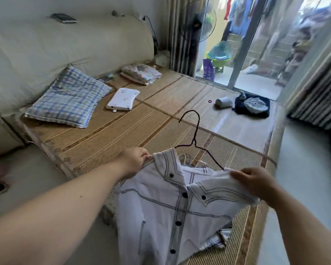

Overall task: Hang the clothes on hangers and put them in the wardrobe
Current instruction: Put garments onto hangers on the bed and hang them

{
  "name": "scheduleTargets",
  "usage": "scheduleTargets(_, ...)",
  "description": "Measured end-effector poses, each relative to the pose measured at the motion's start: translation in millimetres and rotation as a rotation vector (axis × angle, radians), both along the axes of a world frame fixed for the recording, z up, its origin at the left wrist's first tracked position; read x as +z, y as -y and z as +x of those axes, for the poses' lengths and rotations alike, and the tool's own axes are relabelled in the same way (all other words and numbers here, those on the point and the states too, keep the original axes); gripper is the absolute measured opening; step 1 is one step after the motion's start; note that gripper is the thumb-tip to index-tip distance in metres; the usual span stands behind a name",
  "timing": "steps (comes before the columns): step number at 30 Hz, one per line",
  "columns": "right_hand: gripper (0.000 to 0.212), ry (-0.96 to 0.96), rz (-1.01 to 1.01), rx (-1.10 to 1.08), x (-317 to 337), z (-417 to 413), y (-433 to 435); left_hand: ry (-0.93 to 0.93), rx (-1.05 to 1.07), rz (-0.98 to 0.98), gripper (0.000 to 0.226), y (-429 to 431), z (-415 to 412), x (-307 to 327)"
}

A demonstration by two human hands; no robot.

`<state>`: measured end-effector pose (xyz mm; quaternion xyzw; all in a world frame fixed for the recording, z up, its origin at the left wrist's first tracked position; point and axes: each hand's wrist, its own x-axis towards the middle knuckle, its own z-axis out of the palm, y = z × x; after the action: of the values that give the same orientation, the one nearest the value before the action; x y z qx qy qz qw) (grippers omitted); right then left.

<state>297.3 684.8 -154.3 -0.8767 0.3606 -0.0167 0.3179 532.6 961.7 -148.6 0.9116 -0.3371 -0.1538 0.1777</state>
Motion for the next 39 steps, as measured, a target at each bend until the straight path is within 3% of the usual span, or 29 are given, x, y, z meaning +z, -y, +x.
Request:
scheduleTargets(6, 0.035, -0.099, 0.042, -0.052, -71, 45, 78, -0.11, 0.002, 0.053, 0.015, 94, 51, -51)
scheduleTargets(10, 0.027, -0.164, 0.125, -0.11, -126, 84, 118, -0.16, 0.024, 0.149, 0.025, 144, 81, -98)
scheduleTargets(15, 0.022, -0.212, 0.135, -0.092, -181, 138, 145, -0.07, 0.113, 0.244, 0.04, 168, 109, -163)
scheduleTargets(19, 0.047, -0.249, 0.018, -0.057, -209, 164, 147, -0.104, 0.216, 0.247, 0.046, 170, 124, -202)
scheduleTargets(22, 0.058, -0.21, -0.033, 0.088, -210, 178, 129, -0.129, 0.151, 0.241, 0.056, 171, 123, -210)
scheduleTargets(28, 0.059, -0.09, -0.221, 0.466, -150, 240, 70, -0.165, 0.13, 0.096, 0.073, 153, 114, -143)
scheduleTargets(34, 0.058, 0.147, -0.315, 0.771, -43, 294, -33, 0.152, 0.125, 0.14, 0.074, 71, 100, -32)
scheduleTargets(39, 0.061, 0.367, -0.349, 0.99, 43, 307, -149, 0.395, 0.304, 0.164, 0.072, -50, 72, 65)
